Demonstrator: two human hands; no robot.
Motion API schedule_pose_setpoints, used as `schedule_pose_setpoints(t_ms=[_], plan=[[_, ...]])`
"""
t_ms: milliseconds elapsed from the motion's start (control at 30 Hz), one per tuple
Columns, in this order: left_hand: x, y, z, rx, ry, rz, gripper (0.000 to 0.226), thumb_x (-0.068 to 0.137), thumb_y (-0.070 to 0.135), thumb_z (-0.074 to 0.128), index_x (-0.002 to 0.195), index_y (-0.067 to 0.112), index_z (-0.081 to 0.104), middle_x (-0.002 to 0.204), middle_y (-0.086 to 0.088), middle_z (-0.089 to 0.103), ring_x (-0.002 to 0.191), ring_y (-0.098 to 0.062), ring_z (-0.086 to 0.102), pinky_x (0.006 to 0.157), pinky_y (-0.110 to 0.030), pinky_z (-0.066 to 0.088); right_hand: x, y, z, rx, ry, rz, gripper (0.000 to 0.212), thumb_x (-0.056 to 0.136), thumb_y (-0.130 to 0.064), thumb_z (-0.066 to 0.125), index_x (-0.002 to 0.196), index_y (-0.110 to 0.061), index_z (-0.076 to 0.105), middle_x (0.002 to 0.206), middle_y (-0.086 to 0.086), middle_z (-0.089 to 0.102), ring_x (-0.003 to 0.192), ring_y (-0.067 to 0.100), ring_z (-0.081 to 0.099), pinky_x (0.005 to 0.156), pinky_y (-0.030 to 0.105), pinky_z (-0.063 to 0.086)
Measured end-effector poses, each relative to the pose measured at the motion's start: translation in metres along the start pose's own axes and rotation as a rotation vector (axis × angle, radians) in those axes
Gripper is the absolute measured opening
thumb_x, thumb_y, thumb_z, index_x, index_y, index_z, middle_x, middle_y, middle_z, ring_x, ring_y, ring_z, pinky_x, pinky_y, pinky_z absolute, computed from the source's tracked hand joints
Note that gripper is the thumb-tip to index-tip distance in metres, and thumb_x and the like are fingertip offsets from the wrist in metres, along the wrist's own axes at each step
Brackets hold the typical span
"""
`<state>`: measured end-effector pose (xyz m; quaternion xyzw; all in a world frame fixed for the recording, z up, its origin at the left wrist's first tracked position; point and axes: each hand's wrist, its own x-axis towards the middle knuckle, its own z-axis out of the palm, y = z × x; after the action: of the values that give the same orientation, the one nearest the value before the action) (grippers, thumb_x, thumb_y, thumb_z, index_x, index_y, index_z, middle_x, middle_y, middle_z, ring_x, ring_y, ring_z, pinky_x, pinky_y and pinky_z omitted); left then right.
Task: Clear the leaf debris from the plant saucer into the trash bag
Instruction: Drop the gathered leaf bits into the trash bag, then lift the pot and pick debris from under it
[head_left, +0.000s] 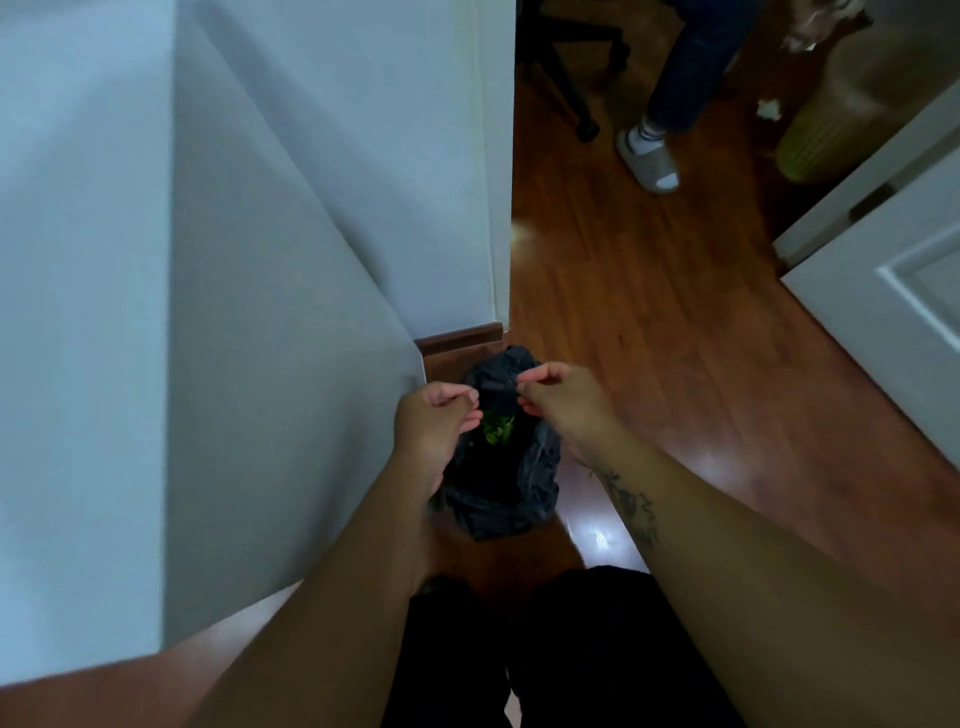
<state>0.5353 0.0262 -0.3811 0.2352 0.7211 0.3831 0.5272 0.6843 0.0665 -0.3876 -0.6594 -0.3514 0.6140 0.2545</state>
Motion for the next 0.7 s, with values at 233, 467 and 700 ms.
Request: schedule_pose_setpoints(t_ms=[233,467,700], plan=[[-0.07,0.104,-0.018,-0.039,0.017,0.084,0.007,0.09,0.002,0.063,0.088,0.002,0.069,0.081,-0.013,0.07,0.07,-0.019,0.07,0.068,-0.02,0.059,-0.077,-0.094,-0.007,0.035,0.017,-0.068,0.01,0.085,-0.001,0.06,0.085,-0.007,0.068,0.076,0.009,0.066,0.067,0.016,0.062,0.068,0.027,0.056],[-0.126,0.19,-0.054,0.0,0.045,0.236,0.003,0.087,0.003,0.067,0.085,0.004,0.07,0.082,-0.015,0.072,0.071,-0.02,0.071,0.07,-0.022,0.06,-0.138,-0.18,-0.015,0.032,-0.051,-0.2,0.011,0.088,-0.003,0.061,0.096,0.0,0.068,0.083,0.009,0.067,0.074,0.018,0.062,0.072,0.027,0.056],[-0.144,0.217,-0.099,-0.007,0.095,0.349,0.007,0.088,0.008,0.068,0.09,0.002,0.071,0.085,-0.013,0.073,0.074,-0.021,0.072,0.074,-0.024,0.06,-0.157,-0.223,0.015,-0.027,-0.099,-0.323,0.005,0.088,-0.007,0.063,0.09,-0.007,0.068,0.083,0.005,0.066,0.08,0.02,0.065,0.072,0.024,0.057]])
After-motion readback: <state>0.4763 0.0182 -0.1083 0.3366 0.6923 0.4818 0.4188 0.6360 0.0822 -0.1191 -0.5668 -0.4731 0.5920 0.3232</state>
